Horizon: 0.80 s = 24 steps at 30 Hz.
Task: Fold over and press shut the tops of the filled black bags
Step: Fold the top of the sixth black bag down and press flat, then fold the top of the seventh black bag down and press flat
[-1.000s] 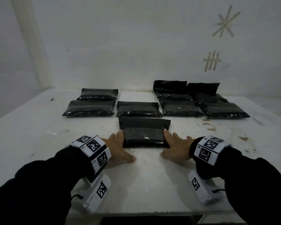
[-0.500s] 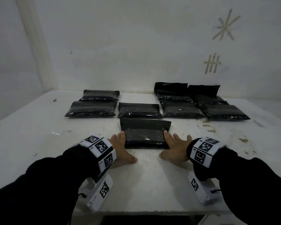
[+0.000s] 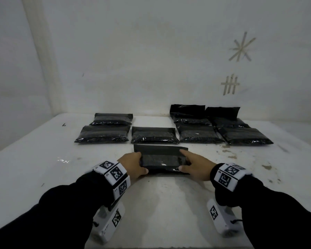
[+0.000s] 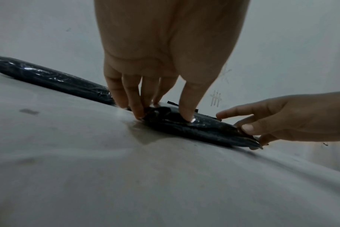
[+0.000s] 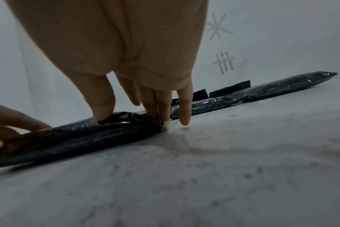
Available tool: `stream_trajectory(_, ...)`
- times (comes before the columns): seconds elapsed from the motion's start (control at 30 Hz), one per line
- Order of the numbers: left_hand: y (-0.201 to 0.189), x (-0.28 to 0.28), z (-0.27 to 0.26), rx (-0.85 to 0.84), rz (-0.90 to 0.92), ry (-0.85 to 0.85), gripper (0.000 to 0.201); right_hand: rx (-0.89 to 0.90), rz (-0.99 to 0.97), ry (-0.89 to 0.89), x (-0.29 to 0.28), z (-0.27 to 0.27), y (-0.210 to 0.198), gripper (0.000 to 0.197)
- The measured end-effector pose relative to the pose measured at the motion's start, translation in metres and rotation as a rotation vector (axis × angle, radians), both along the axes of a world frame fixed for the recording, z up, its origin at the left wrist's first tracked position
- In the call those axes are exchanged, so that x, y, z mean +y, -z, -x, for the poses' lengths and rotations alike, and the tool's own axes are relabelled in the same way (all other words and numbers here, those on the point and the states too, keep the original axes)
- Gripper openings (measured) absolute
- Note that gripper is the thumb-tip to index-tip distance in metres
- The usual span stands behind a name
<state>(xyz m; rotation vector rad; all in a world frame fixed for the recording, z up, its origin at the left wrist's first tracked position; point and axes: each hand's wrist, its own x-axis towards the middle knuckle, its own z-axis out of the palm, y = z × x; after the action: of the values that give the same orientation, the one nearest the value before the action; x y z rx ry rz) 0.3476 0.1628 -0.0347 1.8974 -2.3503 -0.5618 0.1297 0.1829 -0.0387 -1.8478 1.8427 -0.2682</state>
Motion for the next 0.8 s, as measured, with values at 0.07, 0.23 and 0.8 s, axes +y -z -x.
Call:
stream_trajectory(0.07, 0.000, -0.002, 0.000, 0.025, 0.050, -0.009, 0.040, -0.039, 0.043, -0.009, -0.001, 0.003, 0.002, 0.069)
stream_trajectory(0.23, -0.004, -0.004, 0.003, 0.141, 0.148, -0.021, 0.042, -0.245, 0.240, 0.053, -0.004, 0.009, 0.005, 0.058)
stream_trajectory(0.8, -0.044, -0.069, 0.005, 0.321, 0.209, -0.032, 0.074, -0.844, 0.382, 0.215, -0.063, 0.017, -0.035, 0.059)
